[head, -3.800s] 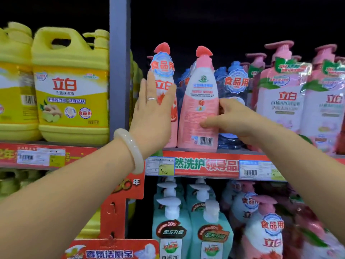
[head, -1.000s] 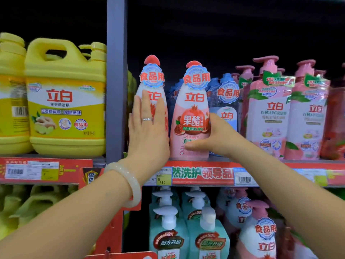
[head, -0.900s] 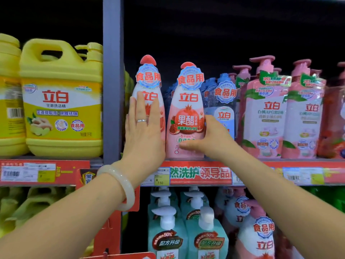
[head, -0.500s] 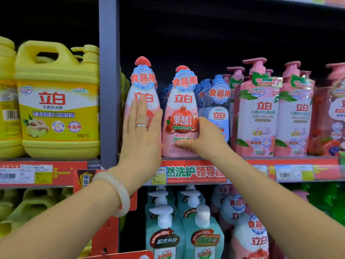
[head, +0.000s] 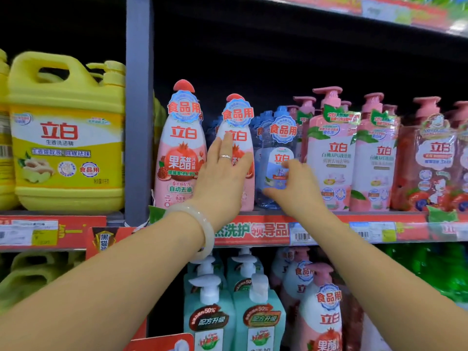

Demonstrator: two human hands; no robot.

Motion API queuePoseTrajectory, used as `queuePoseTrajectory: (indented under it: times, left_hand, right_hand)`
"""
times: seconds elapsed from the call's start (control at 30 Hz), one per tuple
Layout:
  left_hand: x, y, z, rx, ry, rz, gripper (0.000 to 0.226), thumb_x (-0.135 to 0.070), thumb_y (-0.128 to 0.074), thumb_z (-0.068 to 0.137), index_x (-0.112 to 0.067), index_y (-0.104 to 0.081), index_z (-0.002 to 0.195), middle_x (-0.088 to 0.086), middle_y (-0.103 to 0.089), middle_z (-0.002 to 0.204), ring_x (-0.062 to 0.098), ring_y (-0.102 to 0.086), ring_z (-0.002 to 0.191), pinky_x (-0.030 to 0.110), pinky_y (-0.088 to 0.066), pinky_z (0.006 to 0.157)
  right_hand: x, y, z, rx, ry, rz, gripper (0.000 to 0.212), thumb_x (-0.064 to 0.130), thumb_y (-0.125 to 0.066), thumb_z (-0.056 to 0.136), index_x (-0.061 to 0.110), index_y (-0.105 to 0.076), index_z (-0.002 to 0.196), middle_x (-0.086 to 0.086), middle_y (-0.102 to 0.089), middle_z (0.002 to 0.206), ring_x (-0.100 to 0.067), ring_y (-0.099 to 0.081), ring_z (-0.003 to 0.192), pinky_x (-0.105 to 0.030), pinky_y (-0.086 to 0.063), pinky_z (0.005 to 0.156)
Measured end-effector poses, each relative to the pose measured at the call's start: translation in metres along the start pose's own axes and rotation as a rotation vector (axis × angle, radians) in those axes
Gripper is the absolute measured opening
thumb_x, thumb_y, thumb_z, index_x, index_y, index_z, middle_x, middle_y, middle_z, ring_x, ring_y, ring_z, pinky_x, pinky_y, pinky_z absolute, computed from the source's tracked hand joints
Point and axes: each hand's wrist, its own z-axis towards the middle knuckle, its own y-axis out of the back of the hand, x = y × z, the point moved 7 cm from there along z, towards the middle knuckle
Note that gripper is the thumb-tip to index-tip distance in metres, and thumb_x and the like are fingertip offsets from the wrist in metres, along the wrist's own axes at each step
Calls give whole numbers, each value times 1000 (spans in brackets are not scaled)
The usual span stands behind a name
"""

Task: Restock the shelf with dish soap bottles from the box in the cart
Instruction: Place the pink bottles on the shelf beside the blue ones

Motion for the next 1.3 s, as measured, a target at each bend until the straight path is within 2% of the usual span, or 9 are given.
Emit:
queuePoseTrajectory:
  times: [0.07, 0.13, 0.3, 0.5, 0.73, 0.97, 1.1, 1.2, 1.3]
  left_hand:
    - [-1, -1, 0, -9, 11, -15, 80, -13, -68, 82, -23, -22, 146, 11, 14, 157, 33, 7, 145, 44, -25, 112]
    - [0, -2, 0, -21, 26, -26, 80, -14, -69, 81, -23, -23, 146, 11, 11, 157, 33, 4, 144, 43, -26, 112]
    - [-1, -4, -7, -74, 30, -19, 81, -15, -71, 79, -21, -25, 146, 14, 4, 157, 34, -4, 143, 42, -28, 109]
    - [0, -3, -9, -60, 64, -39, 83, -12, -68, 80, -22, -20, 147, 15, 1, 156, 35, -8, 140, 40, -29, 109]
    - [2, -4, -10, -52, 77, -53, 82, -13, -68, 79, -22, -20, 146, 13, 0, 155, 34, -10, 138, 38, -33, 105]
    - [3, -4, -10, -46, 79, -66, 80, -13, -68, 80, -22, -21, 145, 13, 0, 155, 34, -10, 139, 39, -34, 104]
    - [2, -4, -10, -38, 76, -68, 83, -13, -69, 80, -22, -19, 145, 13, 1, 155, 34, -9, 139, 39, -34, 105]
    - [3, 0, -13, -68, 49, -124, 78, -17, -70, 81, -20, -24, 144, 12, -1, 156, 33, -8, 140, 40, -31, 108]
    - [17, 16, -27, -196, 51, -193, 75, -20, -74, 78, -14, -36, 141, 17, -16, 154, 36, -17, 139, 43, -26, 110]
  right_hand:
    - [-13, 4, 2, -69, -34, 4, 66, 29, -81, 70, 5, -49, 122, -15, -54, 119, -33, -55, 110, -44, -48, 89]
    - [-16, -1, 3, -53, -48, 15, 69, 29, -81, 71, 4, -43, 124, -16, -54, 120, -34, -54, 111, -47, -47, 90]
    - [-10, -9, 11, -46, -101, 98, 95, 35, -81, 70, 2, -23, 138, -21, -49, 129, -38, -52, 116, -51, -45, 94]
    - [-3, -18, 14, -67, -167, 1, 115, 36, -79, 73, 5, 2, 148, -26, -35, 137, -40, -40, 125, -45, -40, 95]
    - [-2, -9, 12, -84, -156, -5, 113, 34, -82, 67, 5, -6, 146, -26, -40, 131, -40, -46, 119, -45, -43, 91]
    - [-2, 0, 3, -98, -137, -23, 109, 38, -83, 64, 5, -14, 141, -22, -44, 129, -40, -50, 115, -52, -47, 90]
    - [-3, 2, -3, -84, -107, 6, 112, 42, -83, 64, 7, -13, 144, -21, -40, 132, -39, -46, 119, -53, -45, 93]
    - [6, 10, -14, -108, -25, -71, 112, 43, -78, 72, 7, -5, 150, -18, -27, 145, -34, -30, 133, -44, -32, 106]
    - [37, 17, -33, -182, 209, 1, 88, 35, -70, 82, 7, -19, 148, -11, -31, 145, -26, -28, 134, -31, -24, 107]
